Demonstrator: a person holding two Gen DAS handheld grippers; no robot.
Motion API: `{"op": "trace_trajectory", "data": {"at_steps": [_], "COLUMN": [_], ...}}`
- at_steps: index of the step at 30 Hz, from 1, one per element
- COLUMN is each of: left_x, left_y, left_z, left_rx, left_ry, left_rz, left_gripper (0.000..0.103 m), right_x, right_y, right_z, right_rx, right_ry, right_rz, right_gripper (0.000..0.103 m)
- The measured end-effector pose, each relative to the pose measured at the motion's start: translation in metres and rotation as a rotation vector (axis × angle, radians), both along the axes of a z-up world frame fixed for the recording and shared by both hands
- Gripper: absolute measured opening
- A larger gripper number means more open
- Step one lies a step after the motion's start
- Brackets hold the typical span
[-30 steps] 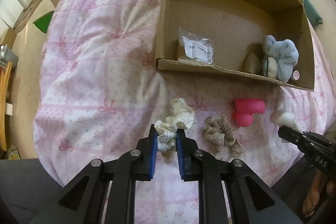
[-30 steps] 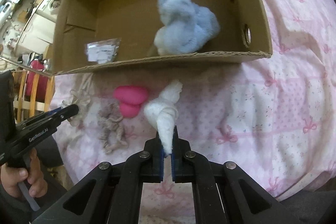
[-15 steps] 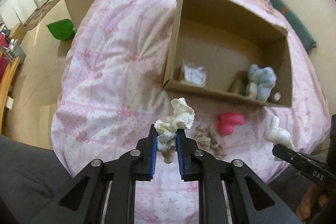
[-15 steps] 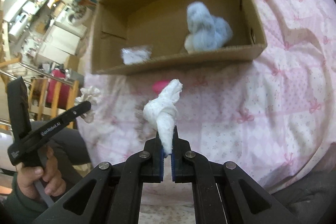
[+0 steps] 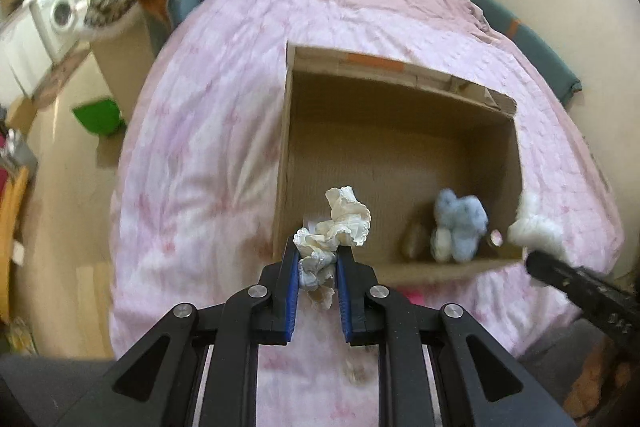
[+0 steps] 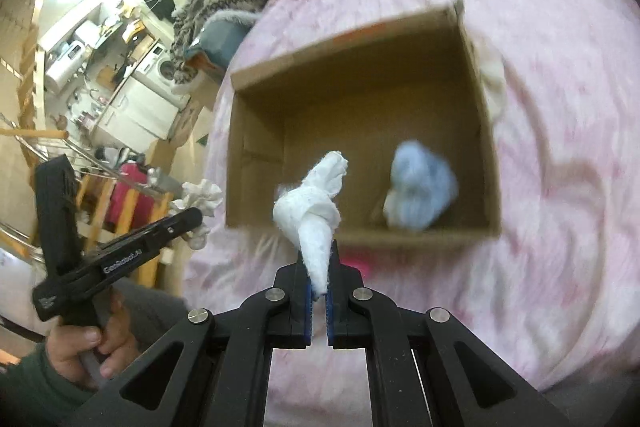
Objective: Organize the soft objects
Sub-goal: 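Carry the scrunchie and white cloth over the box with both grippers, then lower the scrunchie into the box and open the left gripper while the right gripper releases the cloth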
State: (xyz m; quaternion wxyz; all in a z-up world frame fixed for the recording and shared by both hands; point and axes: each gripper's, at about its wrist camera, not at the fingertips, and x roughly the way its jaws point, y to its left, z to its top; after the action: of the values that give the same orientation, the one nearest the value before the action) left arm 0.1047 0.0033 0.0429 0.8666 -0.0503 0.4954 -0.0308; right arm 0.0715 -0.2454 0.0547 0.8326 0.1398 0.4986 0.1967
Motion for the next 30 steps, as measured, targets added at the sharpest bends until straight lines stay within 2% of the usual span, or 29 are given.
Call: {"op": "trace_trajectory", "data": {"at_steps": [4,7,10,14,21,30], "left_x": [0.026,0.036,0.041,0.045,0.045,0.045], "left_y": [-0.001,-0.002,-0.002,0.0,-0.018,-0.023], "left_z": [-0.009,-0.02,-0.03,-0.039,-0.052,-0.055], "left_rx": [0.027,0.031,0.073,0.01,0.013,-0.018], "left_ry": [-0.004,-0.022,-0.045,-0.019,0.001,0.015], "left_rz": [0.015,0.011,0.007,0.007,-0.063,-0.063], "left_gripper": [0.015,0.016,0.016,0.016,0.017,0.017], "right_x": [0.02,0.034,0.039,0.045,0.053,0.052], "right_y": [0.002,0.0,-0.004,-0.005,0.002,0.008], "right_z": [-0.002,-0.018,-0.041,-0.055,-0.061,-0.065], "right_rx": [-0.008,0.001,0.032,0.04,0.03,-0.006], "right_ry": [-0.03,-0.019,0.02,0.054,0.055,0.065], "right_rz": [-0.008,-0.025,-0.039,-0.036,-0.022,-0.005], "right_gripper": [0.006,0.007,0.007,0.007,0.007,0.007]}}
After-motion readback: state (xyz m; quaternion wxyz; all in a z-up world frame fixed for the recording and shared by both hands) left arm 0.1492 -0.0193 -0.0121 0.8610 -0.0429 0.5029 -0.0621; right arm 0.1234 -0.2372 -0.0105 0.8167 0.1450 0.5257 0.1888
